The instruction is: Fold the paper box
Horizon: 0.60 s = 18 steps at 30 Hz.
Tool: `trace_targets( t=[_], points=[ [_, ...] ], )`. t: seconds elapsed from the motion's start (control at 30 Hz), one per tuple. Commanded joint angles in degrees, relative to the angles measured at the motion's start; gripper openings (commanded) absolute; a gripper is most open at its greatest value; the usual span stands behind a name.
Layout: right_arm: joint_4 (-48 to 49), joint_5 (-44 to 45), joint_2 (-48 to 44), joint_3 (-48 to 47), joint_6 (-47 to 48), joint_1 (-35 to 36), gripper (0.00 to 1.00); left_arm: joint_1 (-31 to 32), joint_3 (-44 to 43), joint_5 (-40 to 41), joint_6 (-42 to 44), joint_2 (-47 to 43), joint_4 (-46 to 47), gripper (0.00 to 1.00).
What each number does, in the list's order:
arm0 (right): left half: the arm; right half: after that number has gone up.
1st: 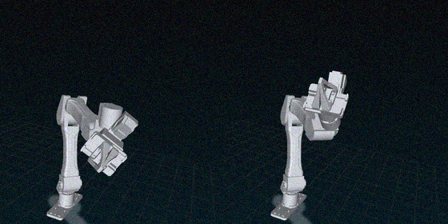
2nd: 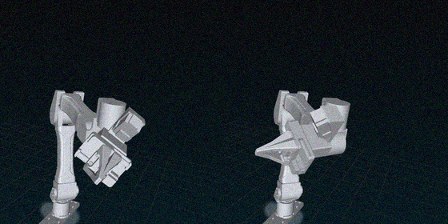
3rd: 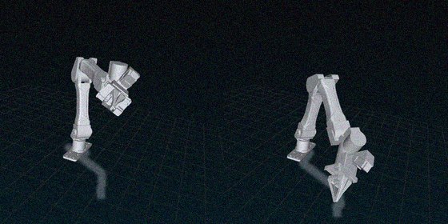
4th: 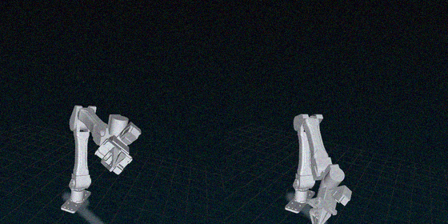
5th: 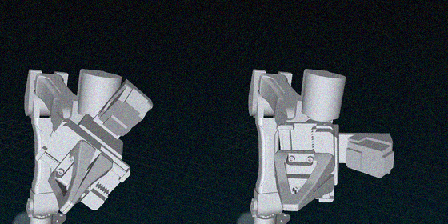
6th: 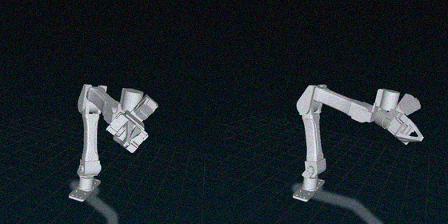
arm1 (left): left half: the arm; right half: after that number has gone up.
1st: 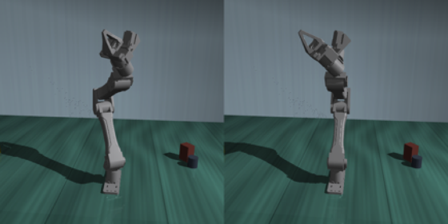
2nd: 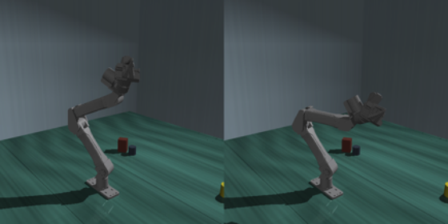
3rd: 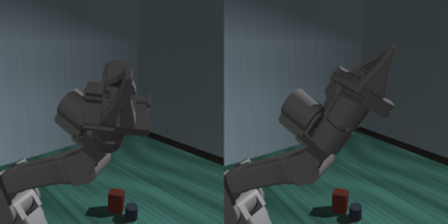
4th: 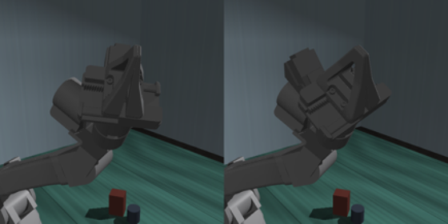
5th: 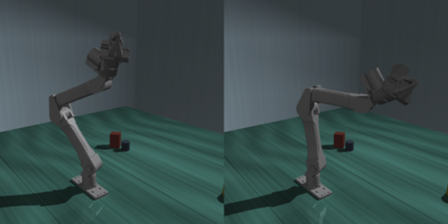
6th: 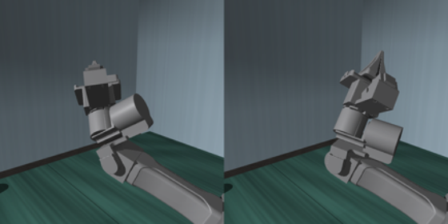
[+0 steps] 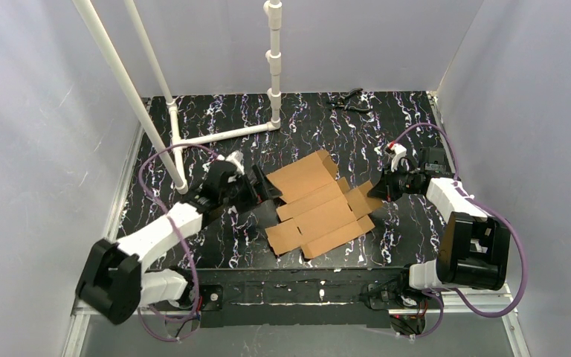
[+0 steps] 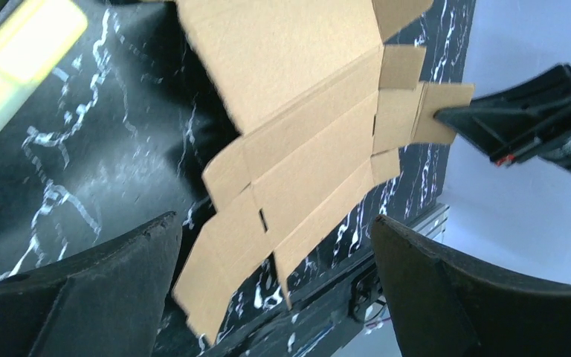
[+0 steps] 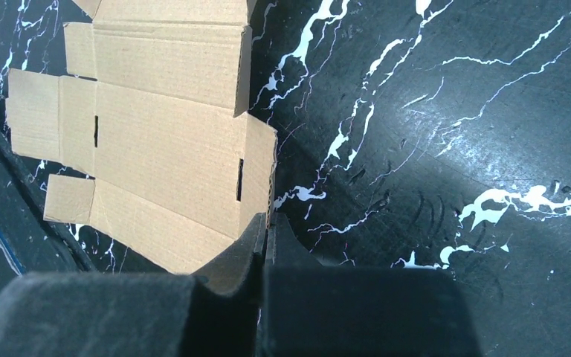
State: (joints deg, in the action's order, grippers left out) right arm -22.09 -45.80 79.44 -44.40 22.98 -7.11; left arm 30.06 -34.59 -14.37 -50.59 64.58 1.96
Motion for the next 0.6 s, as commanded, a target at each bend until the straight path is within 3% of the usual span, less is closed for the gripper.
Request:
trace_targets(
  t=[0.0,0.17,0.4,0.47,0.57],
  points=[
    [0.1,-2.8,-1.5,-1.6,1.4,-0.1,0.02,-0.6,-10.6,0.5,-2.1,11.3,-5.1,0.98],
    [0.2,-2.9,-1.1,-1.7,1.3,-0.2,0.02,-0.7,-16.4,0.7,-5.0,22.3,-3.3,0.9],
    [0.6,-2.9,-0.7,-1.9,0.7,-0.2,0.02,-0.7,-18.3,1.5,-7.8,29.2,-2.5,0.75],
    [0.6,-2.8,-0.2,-2.0,0.5,-0.1,0.02,-0.7,-18.5,0.5,-8.6,31.0,0.4,0.64],
    [0.6,-2.3,0.2,-2.1,0.4,-0.2,0.02,-0.4,-20.0,-0.8,-9.0,32.5,1.0,0.35]
  ],
)
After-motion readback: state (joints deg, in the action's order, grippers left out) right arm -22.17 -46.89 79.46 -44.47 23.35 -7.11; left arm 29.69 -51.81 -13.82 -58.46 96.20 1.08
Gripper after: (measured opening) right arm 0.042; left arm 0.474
